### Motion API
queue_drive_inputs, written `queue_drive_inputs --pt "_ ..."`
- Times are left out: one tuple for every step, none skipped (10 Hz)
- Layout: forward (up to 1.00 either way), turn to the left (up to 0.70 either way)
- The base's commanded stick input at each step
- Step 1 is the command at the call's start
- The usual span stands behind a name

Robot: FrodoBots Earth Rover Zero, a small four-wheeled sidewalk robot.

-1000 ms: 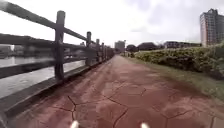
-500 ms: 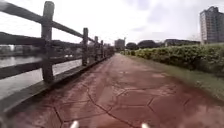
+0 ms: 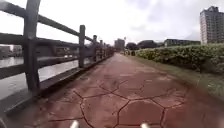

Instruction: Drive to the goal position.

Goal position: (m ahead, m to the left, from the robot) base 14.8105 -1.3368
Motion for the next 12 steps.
queue_drive_inputs --pt "0.7 0.0" --pt "0.7 0.0" --pt "0.7 0.0" --pt "0.7 0.0" --pt "0.7 -0.15" --pt "0.7 -0.28" --pt "0.7 -0.18" --pt "0.7 0.0" --pt "0.7 0.0" --pt "0.7 0.0" --pt "0.7 0.0" --pt "0.7 0.0"
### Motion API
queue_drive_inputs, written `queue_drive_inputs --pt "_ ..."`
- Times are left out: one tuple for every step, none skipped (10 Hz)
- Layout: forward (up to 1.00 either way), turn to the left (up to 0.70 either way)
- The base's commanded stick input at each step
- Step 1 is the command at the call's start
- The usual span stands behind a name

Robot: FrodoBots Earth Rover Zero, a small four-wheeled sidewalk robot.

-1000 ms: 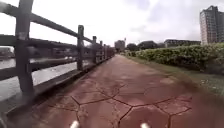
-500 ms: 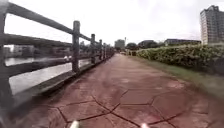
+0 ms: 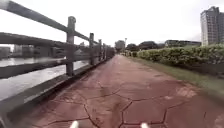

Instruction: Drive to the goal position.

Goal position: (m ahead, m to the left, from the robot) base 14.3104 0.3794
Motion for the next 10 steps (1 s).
queue_drive_inputs --pt "0.7 0.0" --pt "0.7 0.0" --pt "0.7 0.0" --pt "0.7 0.0" --pt "0.7 0.0" --pt "0.7 0.0" --pt "0.7 0.0" --pt "0.7 0.0" --pt "0.7 0.0" --pt "0.7 0.0"
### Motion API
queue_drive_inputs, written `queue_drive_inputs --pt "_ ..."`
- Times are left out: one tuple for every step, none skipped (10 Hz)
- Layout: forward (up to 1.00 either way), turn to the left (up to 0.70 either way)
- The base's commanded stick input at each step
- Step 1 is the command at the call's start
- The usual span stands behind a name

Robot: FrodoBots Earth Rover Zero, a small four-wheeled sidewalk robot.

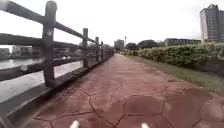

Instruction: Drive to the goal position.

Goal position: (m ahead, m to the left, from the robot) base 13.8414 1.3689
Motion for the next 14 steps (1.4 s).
queue_drive_inputs --pt "0.7 0.0" --pt "0.7 0.0" --pt "0.7 0.0" --pt "0.7 0.0" --pt "0.7 0.0" --pt "0.7 0.0" --pt "0.7 0.0" --pt "0.7 0.0" --pt "0.7 0.0" --pt "0.7 0.0" --pt "0.7 0.0" --pt "0.7 0.0" --pt "0.7 0.0" --pt "0.7 0.0"
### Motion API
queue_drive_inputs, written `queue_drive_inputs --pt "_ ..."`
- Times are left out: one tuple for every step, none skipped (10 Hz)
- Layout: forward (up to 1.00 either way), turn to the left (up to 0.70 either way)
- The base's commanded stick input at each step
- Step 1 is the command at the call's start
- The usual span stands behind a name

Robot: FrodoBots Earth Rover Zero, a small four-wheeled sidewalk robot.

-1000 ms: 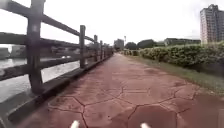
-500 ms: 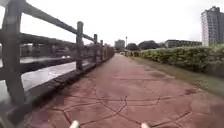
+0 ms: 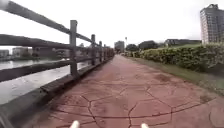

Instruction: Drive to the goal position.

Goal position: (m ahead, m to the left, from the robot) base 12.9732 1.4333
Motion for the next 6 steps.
queue_drive_inputs --pt "0.7 0.0" --pt "0.7 0.0" --pt "0.7 0.0" --pt "0.7 0.0" --pt "0.7 0.0" --pt "0.7 0.0"
